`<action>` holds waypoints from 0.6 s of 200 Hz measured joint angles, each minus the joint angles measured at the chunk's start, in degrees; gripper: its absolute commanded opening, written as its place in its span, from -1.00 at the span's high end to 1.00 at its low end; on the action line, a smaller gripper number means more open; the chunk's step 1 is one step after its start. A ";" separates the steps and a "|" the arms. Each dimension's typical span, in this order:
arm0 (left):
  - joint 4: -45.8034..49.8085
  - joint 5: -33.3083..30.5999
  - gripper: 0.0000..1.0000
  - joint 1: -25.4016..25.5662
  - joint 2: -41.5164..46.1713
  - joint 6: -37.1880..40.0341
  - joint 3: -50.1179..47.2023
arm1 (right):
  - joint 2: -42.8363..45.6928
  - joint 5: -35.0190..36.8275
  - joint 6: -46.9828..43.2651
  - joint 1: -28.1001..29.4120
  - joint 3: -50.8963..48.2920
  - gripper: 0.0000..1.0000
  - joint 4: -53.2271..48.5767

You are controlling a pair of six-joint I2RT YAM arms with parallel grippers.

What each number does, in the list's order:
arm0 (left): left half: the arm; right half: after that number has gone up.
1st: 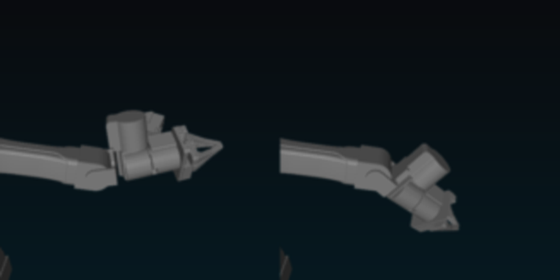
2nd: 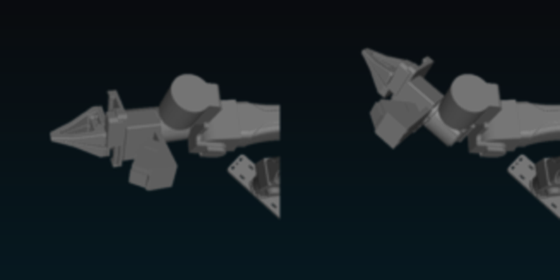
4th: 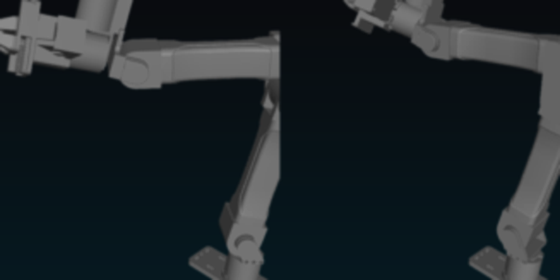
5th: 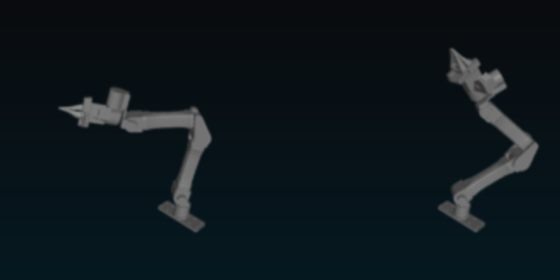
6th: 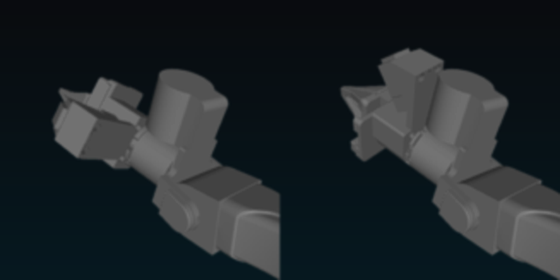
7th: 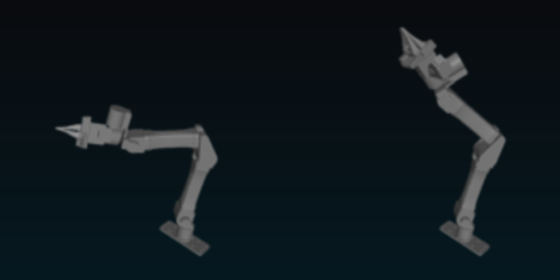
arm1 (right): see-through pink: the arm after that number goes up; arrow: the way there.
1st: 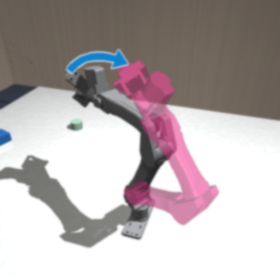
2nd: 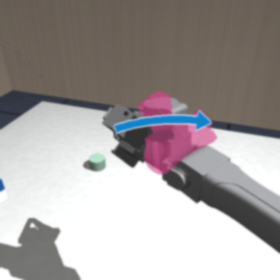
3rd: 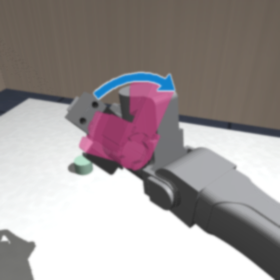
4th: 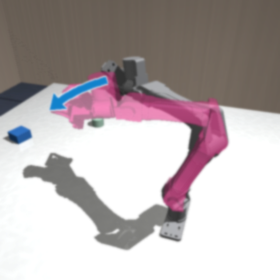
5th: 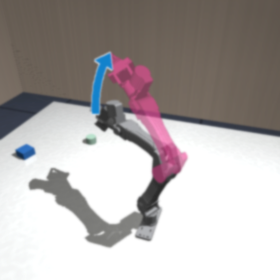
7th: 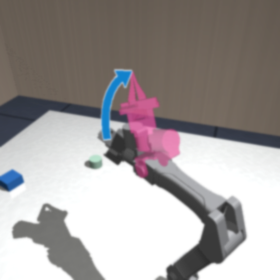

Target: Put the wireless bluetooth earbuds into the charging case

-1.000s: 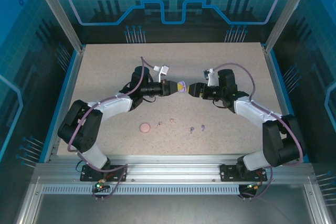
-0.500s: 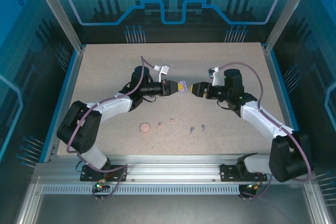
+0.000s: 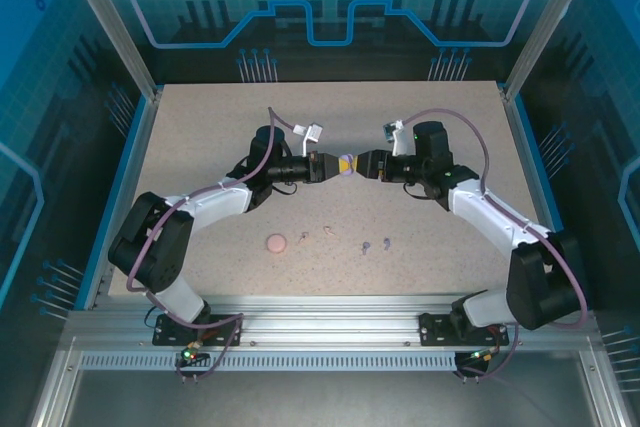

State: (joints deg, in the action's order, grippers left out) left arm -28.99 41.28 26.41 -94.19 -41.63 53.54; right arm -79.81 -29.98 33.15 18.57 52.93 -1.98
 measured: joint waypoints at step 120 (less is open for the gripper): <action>0.02 0.00 1.00 0.35 0.00 0.00 0.66 | -1.44 1.01 -0.22 0.17 0.00 0.03 -0.59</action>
State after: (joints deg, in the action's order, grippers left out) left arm -28.97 41.28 26.76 -94.19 -41.63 54.19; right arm -81.25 -28.97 32.93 18.74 52.93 -2.57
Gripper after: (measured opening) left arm 0.222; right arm 0.484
